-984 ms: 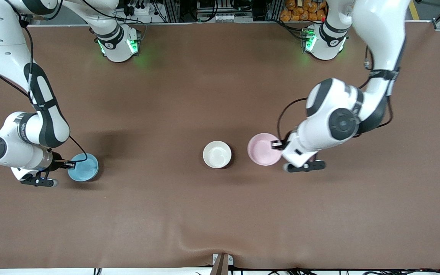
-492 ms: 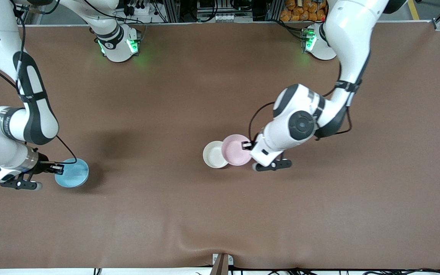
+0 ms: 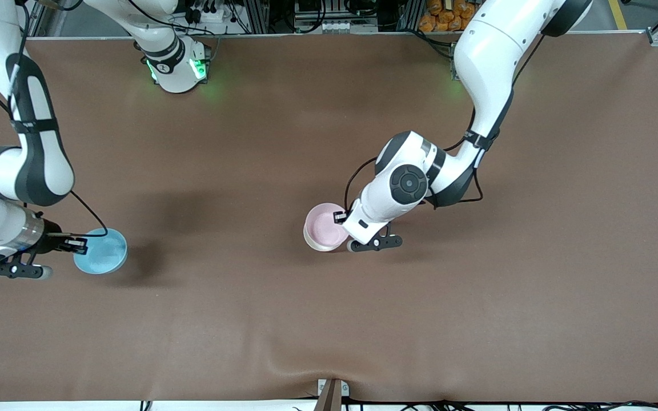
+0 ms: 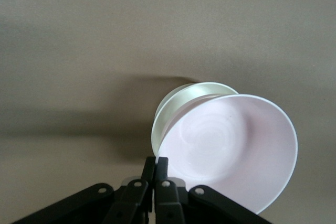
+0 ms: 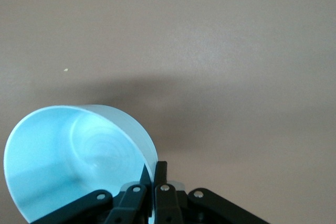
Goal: Stack pink and blue bowls on white bowl
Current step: 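Release the pink bowl with the left gripper while the right lifts blue, then carry the blue bowl with the right gripper onto the pink bowl while the left retracts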
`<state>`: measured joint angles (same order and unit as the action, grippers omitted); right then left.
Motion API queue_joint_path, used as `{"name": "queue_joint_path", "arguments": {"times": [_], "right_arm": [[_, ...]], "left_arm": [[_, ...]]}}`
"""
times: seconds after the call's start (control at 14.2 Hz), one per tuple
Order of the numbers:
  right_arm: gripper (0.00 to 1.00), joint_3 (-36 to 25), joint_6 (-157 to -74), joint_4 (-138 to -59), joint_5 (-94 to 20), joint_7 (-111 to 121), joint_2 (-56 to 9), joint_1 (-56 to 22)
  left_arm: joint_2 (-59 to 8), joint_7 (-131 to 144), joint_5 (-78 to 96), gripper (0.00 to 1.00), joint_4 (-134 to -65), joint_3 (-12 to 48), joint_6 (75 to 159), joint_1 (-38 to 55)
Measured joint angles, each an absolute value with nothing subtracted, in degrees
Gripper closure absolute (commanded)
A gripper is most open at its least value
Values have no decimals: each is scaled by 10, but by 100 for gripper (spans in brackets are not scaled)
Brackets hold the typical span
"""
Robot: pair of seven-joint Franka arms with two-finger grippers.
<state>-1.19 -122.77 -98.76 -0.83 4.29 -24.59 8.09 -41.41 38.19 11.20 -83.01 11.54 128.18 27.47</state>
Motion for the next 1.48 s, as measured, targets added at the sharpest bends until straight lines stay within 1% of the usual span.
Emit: {"name": "queue_joint_path", "arguments": {"times": [0.35, 0.63, 0.91, 0.98, 1.05, 1.12, 1.19, 1.26, 1.48], "right_arm": [[100, -8, -1147, -945, -11, 40, -223, 60], [100, -6, -1092, -940, -62, 12, -206, 23], [100, -6, -1035, -941, -76, -41, -198, -9], [100, -5, -1023, -943, -83, -54, -198, -18], [100, -5, -1019, -947, -93, -67, -198, -28], [100, -5, -1018, -952, -104, -81, -197, -37], [100, -5, -1018, -956, -111, -99, -197, -47], [100, -4, -1018, -958, -113, -120, -197, -60], [100, -3, -1027, -960, -122, -183, -197, -114]], "left_arm": [[-428, 382, 112, 100, -829, 113, 1306, 275], [-445, 382, 112, 100, -828, 113, 1325, 284], [-450, 382, 112, 100, -828, 113, 1326, 290], [-452, 382, 112, 92, -828, 113, 1326, 291], [-454, 382, 112, 80, -828, 113, 1326, 291], [-455, 382, 112, 59, -828, 112, 1327, 291], [-457, 382, 112, 33, -828, 111, 1328, 291], [-458, 382, 112, 0, -828, 110, 1328, 290], [-459, 382, 112, 0, -824, 107, 1332, 289]]}}
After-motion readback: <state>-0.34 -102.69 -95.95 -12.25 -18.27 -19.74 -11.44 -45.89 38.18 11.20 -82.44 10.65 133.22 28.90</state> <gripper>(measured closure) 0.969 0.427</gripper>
